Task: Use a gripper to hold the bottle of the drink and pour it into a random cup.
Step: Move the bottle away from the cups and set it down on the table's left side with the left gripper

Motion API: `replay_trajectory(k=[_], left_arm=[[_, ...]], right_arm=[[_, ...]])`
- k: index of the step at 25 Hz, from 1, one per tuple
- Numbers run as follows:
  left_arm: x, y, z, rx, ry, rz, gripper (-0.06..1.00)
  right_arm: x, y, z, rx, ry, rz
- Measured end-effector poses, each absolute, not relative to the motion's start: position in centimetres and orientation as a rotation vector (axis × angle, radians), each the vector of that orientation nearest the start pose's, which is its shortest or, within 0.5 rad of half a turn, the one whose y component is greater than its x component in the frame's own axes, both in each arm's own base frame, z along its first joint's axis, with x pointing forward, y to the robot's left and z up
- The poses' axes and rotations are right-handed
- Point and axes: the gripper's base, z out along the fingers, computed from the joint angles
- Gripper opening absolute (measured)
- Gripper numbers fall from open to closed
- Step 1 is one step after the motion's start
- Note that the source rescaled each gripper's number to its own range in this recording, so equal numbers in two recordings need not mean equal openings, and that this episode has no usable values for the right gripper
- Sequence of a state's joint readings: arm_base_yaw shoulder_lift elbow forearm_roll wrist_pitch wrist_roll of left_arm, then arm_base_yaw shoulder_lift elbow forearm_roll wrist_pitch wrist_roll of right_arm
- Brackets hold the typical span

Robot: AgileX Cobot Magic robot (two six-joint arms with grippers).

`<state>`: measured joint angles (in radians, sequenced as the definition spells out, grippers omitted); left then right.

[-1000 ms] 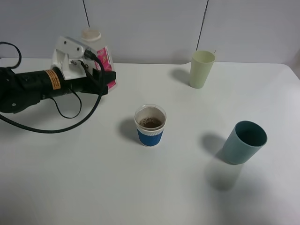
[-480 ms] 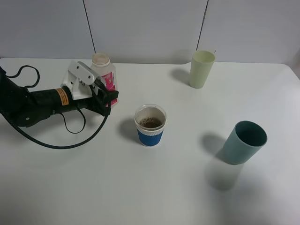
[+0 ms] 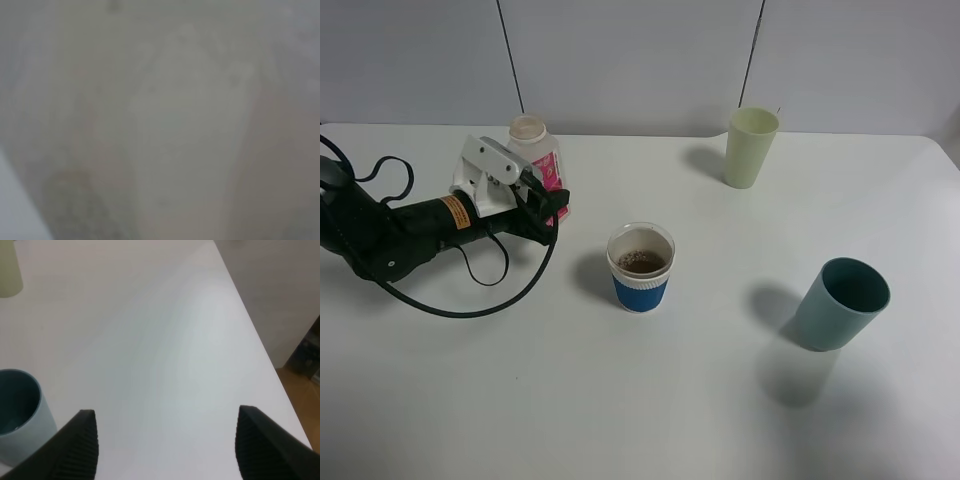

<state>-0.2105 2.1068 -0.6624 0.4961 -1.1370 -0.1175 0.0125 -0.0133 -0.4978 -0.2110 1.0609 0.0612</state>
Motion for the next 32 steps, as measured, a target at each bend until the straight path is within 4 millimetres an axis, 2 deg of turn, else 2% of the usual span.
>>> replay_trajectory(k=[9, 21, 22, 26, 28, 32], left_arm=[[31.4, -10.6, 6.5, 0.59, 1.761, -0.466, 0.02], [31.4, -10.6, 6.2, 0.624, 1.746, -0.438, 0.04], [31.4, -10.6, 6.2, 0.624, 1.746, -0.438, 0.11], [31.4, -10.6, 6.3, 0.619, 1.733, -0.442, 0.63], [31.4, -10.6, 6.4, 0.62, 1.731, -0.442, 0.74], [31.4, -10.6, 6.4, 0.65, 1.718, -0.422, 0.79]], right_arm=[[-0.7, -1.7, 27.8, 0.06, 2.021, -0.205], [-0.7, -1.7, 27.8, 0.06, 2.021, -0.205], [-0.7, -1.7, 27.8, 0.06, 2.021, -0.205], [-0.7, -1.7, 27.8, 0.06, 2.021, -0.205], [-0.7, -1.7, 27.8, 0.06, 2.021, -0.205], [-0.7, -1.7, 27.8, 0.06, 2.021, -0.205]])
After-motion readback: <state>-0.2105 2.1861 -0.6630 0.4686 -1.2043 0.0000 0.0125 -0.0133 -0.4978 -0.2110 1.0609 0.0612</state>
